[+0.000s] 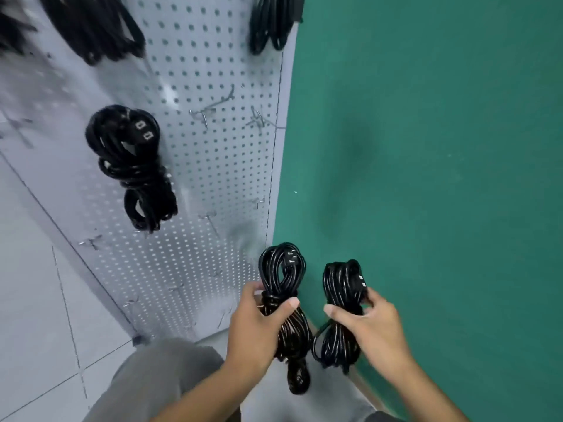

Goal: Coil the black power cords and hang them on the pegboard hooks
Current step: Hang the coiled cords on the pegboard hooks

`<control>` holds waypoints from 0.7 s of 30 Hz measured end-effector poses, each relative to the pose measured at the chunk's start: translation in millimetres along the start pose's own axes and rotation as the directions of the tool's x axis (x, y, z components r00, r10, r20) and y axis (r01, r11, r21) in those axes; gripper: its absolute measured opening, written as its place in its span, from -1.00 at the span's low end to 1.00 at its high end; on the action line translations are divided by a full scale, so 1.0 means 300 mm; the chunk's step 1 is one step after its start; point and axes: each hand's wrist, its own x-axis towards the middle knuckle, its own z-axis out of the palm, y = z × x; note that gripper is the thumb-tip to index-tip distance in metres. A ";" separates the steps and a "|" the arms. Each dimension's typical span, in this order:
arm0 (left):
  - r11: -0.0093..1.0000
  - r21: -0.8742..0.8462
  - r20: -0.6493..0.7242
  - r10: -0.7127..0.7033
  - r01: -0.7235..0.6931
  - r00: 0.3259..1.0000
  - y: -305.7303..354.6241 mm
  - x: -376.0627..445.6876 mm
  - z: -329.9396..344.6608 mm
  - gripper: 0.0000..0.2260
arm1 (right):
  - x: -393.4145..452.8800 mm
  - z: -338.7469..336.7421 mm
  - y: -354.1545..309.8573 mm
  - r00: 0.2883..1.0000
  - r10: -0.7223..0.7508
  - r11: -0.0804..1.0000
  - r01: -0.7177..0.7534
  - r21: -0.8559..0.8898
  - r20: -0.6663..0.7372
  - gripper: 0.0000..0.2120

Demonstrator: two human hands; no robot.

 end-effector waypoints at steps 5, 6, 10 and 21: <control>0.990 -0.071 0.004 0.123 -0.122 0.992 0.167 -0.105 -0.157 -0.59 | -0.145 -0.017 -0.191 0.993 -0.112 0.994 0.112 -0.002 -0.047 -0.69; 0.987 -0.069 0.002 0.146 -0.146 0.989 0.194 -0.125 -0.181 -0.59 | -0.169 -0.020 -0.221 0.991 -0.129 0.992 0.129 -0.006 -0.047 -0.69; 0.976 -0.074 0.025 0.207 -0.205 0.978 0.281 -0.181 -0.249 -0.61 | -0.253 -0.023 -0.324 0.979 -0.197 0.980 0.195 -0.041 -0.050 -0.74; 0.933 -0.047 -0.001 0.358 -0.357 0.934 0.560 -0.135 -0.276 -0.74 | -0.338 -0.041 -0.456 0.963 -0.261 0.965 0.257 -0.056 -0.075 -0.74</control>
